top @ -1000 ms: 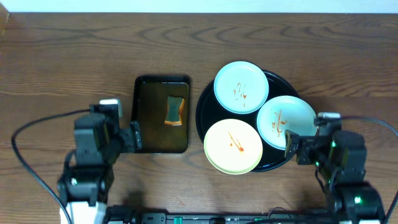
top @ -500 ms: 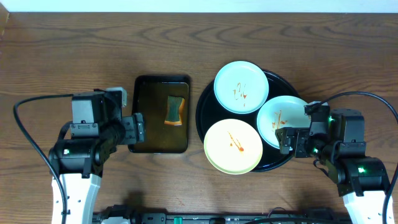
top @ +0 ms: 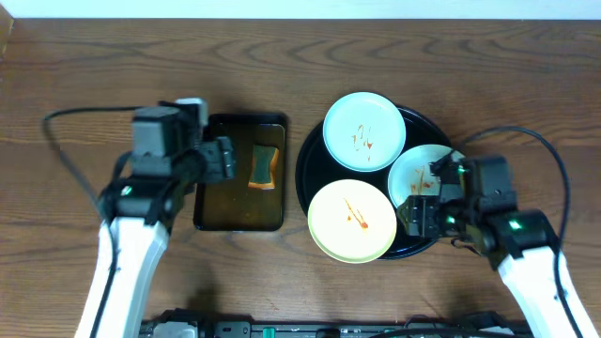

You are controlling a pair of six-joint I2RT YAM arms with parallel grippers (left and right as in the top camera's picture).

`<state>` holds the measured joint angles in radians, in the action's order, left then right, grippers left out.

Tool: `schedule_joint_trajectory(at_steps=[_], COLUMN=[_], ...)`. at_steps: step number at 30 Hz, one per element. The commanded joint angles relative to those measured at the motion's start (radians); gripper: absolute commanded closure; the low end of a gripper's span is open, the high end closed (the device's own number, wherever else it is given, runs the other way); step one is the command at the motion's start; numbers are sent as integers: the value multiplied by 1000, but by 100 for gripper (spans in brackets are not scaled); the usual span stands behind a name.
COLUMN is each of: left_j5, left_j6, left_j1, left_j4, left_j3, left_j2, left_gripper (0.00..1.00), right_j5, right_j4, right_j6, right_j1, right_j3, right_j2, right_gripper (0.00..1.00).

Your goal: Clean dirty plates on tray and stack at the side

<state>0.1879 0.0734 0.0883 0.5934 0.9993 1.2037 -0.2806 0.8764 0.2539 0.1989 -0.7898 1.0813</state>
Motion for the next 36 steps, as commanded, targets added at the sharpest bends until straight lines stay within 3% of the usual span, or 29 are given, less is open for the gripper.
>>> schedule_joint_trajectory(at_steps=[1, 15, 18, 23, 26, 36], left_j5=[-29, -43, -44, -97, -99, -99], left_j6=[-13, -13, -13, -13, -12, -12], left_j1=[52, 161, 166, 166, 166, 167], left_j4=[-24, -159, -166, -167, -173, -212], left_j3=[18, 18, 18, 18, 18, -15], left_j2=[101, 409, 439, 459, 459, 462], left_gripper=[20, 21, 22, 23, 25, 27], right_j5=[-3, -10, -22, -29, -40, -42], right_j4=[-2, -60, -97, -131, -141, -144], right_j6=[76, 146, 147, 158, 162, 161], right_j1=[39, 71, 82, 91, 91, 91], right_j3=[-14, -14, -14, -14, -14, -14], right_j2=[83, 400, 453, 511, 525, 525], right_gripper=[35, 50, 60, 70, 82, 99])
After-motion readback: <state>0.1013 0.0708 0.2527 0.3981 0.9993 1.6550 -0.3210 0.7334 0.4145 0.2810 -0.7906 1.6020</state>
